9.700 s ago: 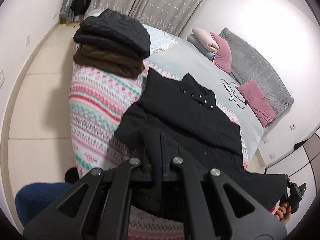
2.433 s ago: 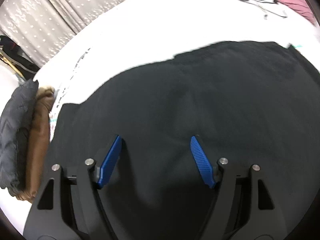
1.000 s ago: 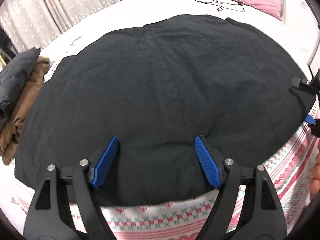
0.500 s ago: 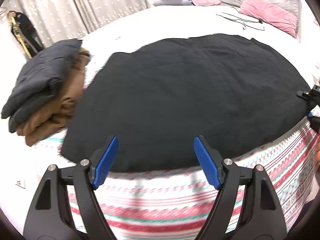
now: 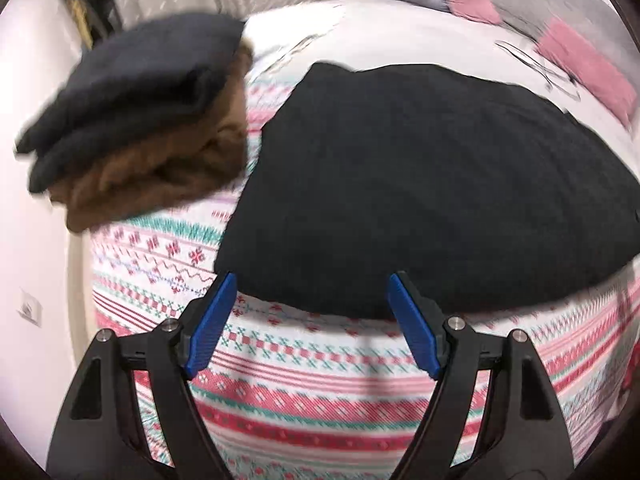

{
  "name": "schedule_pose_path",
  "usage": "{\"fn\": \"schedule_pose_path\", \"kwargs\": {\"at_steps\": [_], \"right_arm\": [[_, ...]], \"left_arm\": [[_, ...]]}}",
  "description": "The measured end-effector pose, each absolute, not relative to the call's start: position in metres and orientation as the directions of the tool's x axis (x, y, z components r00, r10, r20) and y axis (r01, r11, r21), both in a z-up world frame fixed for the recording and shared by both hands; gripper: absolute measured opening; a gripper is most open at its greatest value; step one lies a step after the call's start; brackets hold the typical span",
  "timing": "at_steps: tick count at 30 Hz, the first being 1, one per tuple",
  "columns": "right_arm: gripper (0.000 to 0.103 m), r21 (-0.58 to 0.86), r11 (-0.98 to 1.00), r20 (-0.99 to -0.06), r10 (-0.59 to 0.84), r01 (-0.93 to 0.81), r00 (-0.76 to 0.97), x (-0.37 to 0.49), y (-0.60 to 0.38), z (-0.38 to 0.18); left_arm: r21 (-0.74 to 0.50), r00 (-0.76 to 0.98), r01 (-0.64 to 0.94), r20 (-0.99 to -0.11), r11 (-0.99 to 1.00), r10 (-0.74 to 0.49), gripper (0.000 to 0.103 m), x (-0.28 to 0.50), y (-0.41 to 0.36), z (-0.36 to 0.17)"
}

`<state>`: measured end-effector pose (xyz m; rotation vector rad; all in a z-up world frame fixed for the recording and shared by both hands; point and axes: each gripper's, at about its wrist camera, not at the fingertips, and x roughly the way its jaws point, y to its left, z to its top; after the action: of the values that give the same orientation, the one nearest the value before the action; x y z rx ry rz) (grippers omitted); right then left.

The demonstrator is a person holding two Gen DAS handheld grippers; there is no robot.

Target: Fold large clothes

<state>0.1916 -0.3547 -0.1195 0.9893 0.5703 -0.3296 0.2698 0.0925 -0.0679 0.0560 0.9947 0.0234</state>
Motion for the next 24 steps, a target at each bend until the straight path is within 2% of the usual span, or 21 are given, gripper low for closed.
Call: {"fn": "schedule_pose_path", "kwargs": {"at_steps": [3,9,17,22,24], "right_arm": [[0.023,0.692,0.506,-0.584,-0.027,0.515,0.812,0.191,-0.350,-0.117],[0.022,0.644,0.561,-0.579,-0.087,0.521,0.810,0.192,-0.336,-0.103],[0.021,0.629,0.549,-0.597,-0.112,0.550,0.794,0.197,-0.338,-0.103],[0.020,0.530,0.636,-0.604,-0.181,0.561,0.776,0.209,-0.323,-0.083],[0.019,0.431,0.717,-0.581,-0.243,0.547,0.777,0.218,-0.303,-0.064]], "left_arm": [[-0.070,0.525,0.000,-0.849,0.998,-0.060,0.079,0.283,0.113,-0.076],[-0.060,0.489,0.013,-0.870,0.998,-0.059,0.079,0.294,0.113,-0.100],[-0.166,0.510,-0.055,-0.852,0.985,-0.115,0.079,0.294,0.147,-0.076],[-0.229,0.537,-0.101,-0.832,0.968,-0.141,0.079,0.290,0.178,-0.059],[-0.240,0.558,-0.112,-0.818,0.964,-0.139,0.079,0.288,0.188,-0.053]]}}
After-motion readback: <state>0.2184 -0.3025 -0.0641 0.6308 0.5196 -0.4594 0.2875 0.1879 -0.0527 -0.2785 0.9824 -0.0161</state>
